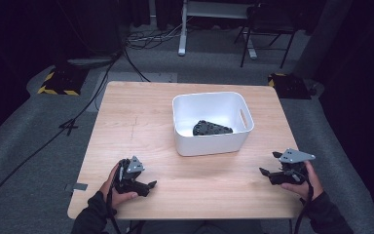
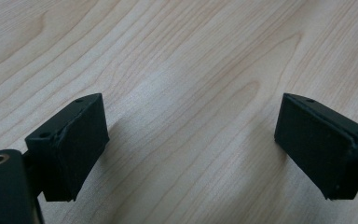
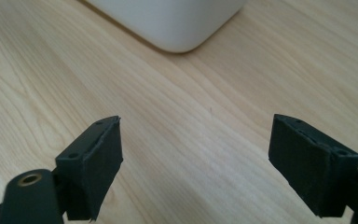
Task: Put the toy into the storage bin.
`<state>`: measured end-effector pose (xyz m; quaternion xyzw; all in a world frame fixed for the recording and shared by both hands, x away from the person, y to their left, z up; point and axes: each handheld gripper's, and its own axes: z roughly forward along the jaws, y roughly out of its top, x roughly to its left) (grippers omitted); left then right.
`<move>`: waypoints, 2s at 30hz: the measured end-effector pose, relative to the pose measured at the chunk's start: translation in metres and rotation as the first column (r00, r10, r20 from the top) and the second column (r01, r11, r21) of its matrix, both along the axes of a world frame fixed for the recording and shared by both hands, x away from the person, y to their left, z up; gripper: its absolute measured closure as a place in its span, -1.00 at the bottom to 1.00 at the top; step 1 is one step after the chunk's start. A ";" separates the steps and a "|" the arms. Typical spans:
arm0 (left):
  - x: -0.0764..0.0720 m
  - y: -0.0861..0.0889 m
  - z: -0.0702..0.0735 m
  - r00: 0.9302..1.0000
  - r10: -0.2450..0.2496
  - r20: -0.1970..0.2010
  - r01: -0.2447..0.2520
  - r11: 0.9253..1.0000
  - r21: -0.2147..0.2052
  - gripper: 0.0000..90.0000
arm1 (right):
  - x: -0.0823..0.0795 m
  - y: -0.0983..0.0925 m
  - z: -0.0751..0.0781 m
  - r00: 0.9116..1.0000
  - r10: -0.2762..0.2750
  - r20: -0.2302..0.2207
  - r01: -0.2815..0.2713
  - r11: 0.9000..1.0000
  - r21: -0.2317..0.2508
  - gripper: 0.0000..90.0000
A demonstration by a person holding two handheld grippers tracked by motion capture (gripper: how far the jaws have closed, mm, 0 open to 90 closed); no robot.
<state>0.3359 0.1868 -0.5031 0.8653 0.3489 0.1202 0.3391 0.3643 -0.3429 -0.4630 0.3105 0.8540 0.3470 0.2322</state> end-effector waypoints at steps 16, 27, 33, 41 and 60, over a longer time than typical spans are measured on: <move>0.000 0.000 0.000 1.000 -0.003 -0.001 0.003 1.000 0.002 -0.78 | -0.011 -0.018 -0.022 0.998 -0.024 -0.066 0.025 1.000 0.012 -0.61; 0.000 0.000 0.000 1.000 -0.002 0.004 0.002 1.000 0.003 -0.78 | -0.018 -0.031 -0.034 0.991 -0.058 -0.118 0.066 0.996 0.064 -0.62; 0.000 0.000 0.000 1.000 -0.003 -0.001 0.003 1.000 0.002 -0.78 | -0.024 -0.040 -0.040 0.987 -0.093 -0.130 0.107 0.988 0.111 -0.64; 0.000 0.000 0.000 1.000 -0.002 0.000 0.002 1.000 0.002 -0.78 | -0.025 -0.040 -0.041 0.987 -0.099 -0.128 0.114 0.987 0.116 -0.65; 0.000 0.000 0.000 1.000 0.001 0.007 -0.001 1.000 0.006 -0.79 | -0.025 -0.040 -0.041 0.987 -0.100 -0.129 0.115 0.986 0.117 -0.65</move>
